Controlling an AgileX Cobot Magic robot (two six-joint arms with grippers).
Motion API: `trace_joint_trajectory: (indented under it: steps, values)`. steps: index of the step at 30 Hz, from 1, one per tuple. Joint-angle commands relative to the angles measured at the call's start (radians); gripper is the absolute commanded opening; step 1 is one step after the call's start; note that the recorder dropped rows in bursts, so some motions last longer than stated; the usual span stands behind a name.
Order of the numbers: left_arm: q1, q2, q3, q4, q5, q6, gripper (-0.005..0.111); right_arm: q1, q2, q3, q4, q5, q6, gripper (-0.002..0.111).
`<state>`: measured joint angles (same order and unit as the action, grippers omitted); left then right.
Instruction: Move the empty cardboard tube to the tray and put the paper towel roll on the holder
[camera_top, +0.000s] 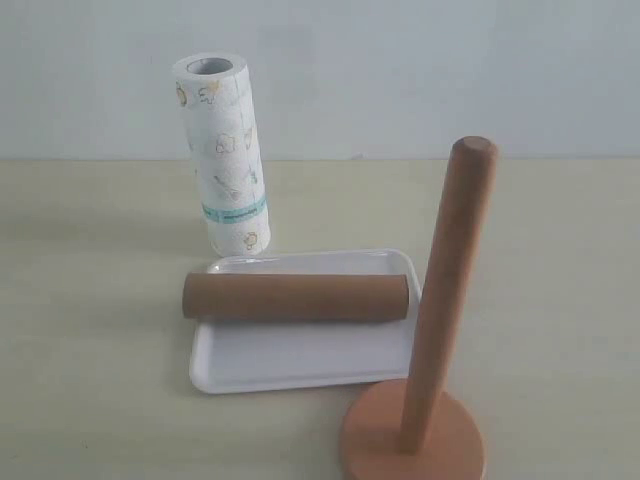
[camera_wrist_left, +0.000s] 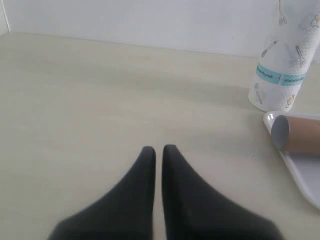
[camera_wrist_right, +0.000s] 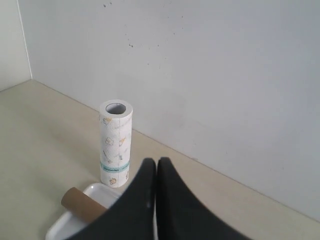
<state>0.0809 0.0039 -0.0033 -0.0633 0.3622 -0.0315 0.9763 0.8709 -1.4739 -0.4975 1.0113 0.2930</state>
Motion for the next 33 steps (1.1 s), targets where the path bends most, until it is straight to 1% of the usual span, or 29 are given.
trace_joint_trajectory:
  steps: [1,13,16,19,22,26,29,31,33]
  values:
    - [0.002,-0.004,0.003,0.0,-0.002,0.003,0.004,0.0,-0.009,-0.005,-0.003,0.003,0.005,0.0]
    - [0.002,-0.004,0.003,0.0,-0.002,0.003,0.004,0.003,-0.011,-0.005,-0.003,0.003,0.005,0.0]
    - [0.002,-0.004,0.003,0.0,-0.002,0.003,0.004,-0.036,-0.011,-0.005,-0.002,0.001,0.005,0.0]
    - [0.002,-0.004,0.003,0.0,-0.002,0.003,0.004,-0.119,-0.011,-0.005,-0.002,0.001,0.005,0.0]
    - [0.002,-0.004,0.003,0.0,-0.002,0.003,0.004,-0.238,-0.011,-0.005,-0.002,0.003,0.02,0.0]
    - [0.002,-0.004,0.003,0.0,-0.002,0.003,0.004,-0.447,-0.013,-0.003,0.056,0.041,0.144,0.0]
    - [0.002,-0.004,0.003,0.0,-0.002,0.003,0.004,-0.569,-0.011,0.009,0.141,0.094,0.271,0.0]
    - [0.002,-0.004,0.003,0.0,-0.002,0.003,0.004,-0.642,-0.023,0.064,0.233,0.056,0.292,0.0]
    - [0.002,-0.004,0.003,0.0,-0.002,0.003,0.004,-0.69,-0.048,0.151,0.293,-0.04,0.292,0.0]
